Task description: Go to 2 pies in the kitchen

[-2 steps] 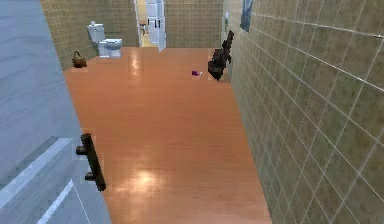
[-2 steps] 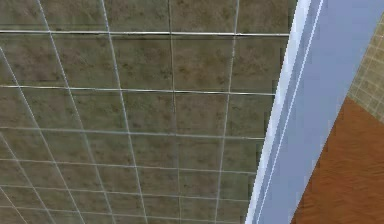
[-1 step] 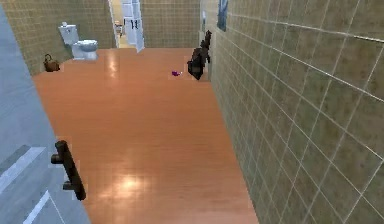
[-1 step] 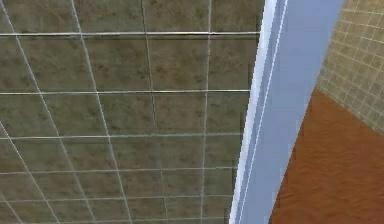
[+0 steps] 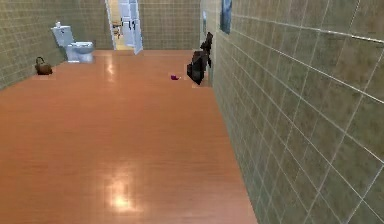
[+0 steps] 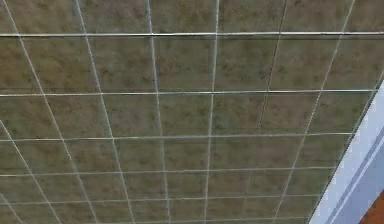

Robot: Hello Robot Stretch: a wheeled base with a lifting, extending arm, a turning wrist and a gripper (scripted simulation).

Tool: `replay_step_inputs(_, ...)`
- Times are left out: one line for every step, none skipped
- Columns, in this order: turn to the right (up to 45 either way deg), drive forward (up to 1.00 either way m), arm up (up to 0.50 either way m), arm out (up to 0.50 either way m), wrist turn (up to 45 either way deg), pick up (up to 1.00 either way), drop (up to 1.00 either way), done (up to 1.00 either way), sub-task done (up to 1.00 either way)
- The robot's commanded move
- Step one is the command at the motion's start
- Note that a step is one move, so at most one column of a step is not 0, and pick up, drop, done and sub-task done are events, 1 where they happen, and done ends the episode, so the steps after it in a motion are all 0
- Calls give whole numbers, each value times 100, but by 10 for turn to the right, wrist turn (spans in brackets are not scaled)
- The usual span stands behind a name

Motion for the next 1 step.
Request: replay_step_inputs(-180,0,0,0,0,0,0,0,0)
